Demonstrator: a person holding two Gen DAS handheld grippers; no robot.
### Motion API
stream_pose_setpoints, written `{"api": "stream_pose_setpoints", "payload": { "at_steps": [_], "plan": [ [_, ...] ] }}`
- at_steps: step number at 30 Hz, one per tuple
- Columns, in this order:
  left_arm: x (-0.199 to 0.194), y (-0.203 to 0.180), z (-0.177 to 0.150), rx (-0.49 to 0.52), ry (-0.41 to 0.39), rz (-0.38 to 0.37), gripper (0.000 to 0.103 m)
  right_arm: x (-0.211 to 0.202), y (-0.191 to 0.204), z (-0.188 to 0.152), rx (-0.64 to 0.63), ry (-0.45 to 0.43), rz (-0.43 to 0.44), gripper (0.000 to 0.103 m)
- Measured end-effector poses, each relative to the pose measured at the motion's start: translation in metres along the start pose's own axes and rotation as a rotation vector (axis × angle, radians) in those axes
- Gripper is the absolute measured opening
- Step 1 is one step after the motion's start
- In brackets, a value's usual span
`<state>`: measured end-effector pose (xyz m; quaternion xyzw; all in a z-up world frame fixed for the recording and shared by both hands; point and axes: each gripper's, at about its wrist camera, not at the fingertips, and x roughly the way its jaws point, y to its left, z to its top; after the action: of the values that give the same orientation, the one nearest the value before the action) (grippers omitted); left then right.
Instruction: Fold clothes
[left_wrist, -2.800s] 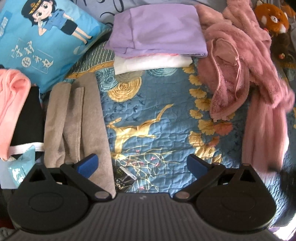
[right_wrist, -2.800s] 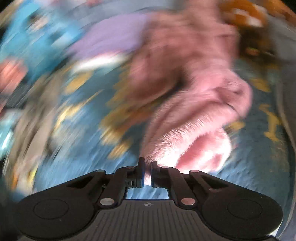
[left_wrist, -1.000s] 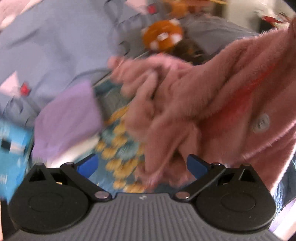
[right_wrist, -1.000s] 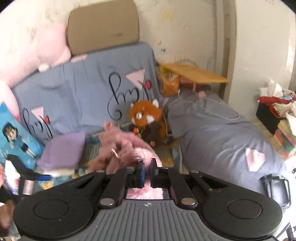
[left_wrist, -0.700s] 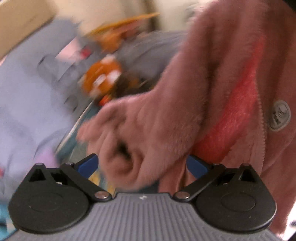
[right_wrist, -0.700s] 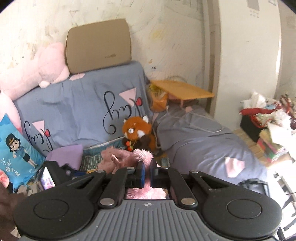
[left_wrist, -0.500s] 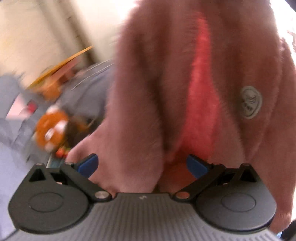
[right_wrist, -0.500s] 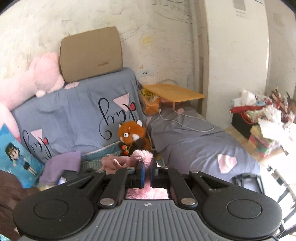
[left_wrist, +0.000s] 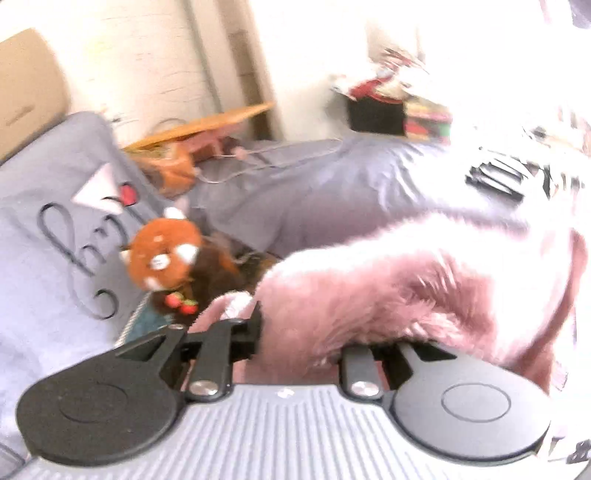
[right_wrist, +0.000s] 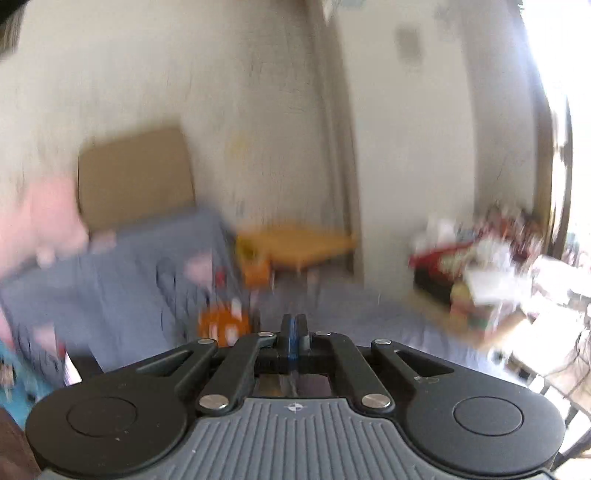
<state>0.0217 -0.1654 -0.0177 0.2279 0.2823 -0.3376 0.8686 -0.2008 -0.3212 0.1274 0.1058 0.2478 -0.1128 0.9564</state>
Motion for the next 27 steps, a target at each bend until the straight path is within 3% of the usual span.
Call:
{"api": "stream_pose_setpoints", "payload": {
  "at_steps": [1, 3, 6, 12, 14, 15, 16, 17, 18, 20, 23, 27],
  "plan": [
    [-0.002, 0.009, 0.002, -0.006, -0.001, 0.015, 0.022, 0.012, 0.003, -0.005, -0.017, 0.049, 0.003, 0.011],
    [-0.007, 0.026, 0.006, -0.019, -0.002, 0.044, 0.022, 0.038, 0.016, -0.031, -0.078, 0.158, 0.024, 0.032],
    [-0.017, 0.059, 0.01, -0.065, -0.001, 0.084, 0.022, 0.072, 0.046, -0.082, -0.218, 0.277, 0.056, 0.055],
    [-0.081, 0.079, 0.004, -0.122, -0.005, 0.14, 0.022, 0.116, 0.125, -0.17, -0.572, 0.346, 0.106, 0.073],
    [-0.1, 0.077, 0.003, -0.131, -0.011, 0.152, 0.022, 0.14, 0.144, -0.197, -0.703, 0.356, -0.03, 0.073],
    [-0.109, 0.077, 0.002, -0.136, -0.014, 0.158, 0.022, 0.153, 0.153, -0.211, -0.769, 0.36, -0.114, 0.067],
    [-0.114, 0.077, 0.002, -0.145, -0.017, 0.161, 0.022, 0.159, 0.152, -0.21, -0.74, 0.354, -0.162, 0.06],
    [-0.12, 0.078, 0.003, -0.156, -0.021, 0.164, 0.022, 0.161, 0.147, -0.203, -0.664, 0.343, -0.191, 0.031],
    [-0.126, 0.078, 0.003, -0.165, -0.025, 0.17, 0.022, 0.163, 0.141, -0.195, -0.587, 0.332, -0.219, 0.012],
    [-0.142, 0.081, 0.002, -0.191, -0.035, 0.183, 0.022, 0.158, 0.128, -0.17, -0.427, 0.291, -0.248, 0.01],
    [-0.168, 0.093, 0.005, -0.254, -0.052, 0.197, 0.022, 0.122, 0.101, -0.101, -0.17, 0.179, -0.207, 0.01],
    [-0.223, 0.113, 0.03, -0.337, -0.116, 0.265, 0.022, 0.066, 0.092, 0.005, -0.101, -0.037, -0.148, 0.009]
  ]
}}
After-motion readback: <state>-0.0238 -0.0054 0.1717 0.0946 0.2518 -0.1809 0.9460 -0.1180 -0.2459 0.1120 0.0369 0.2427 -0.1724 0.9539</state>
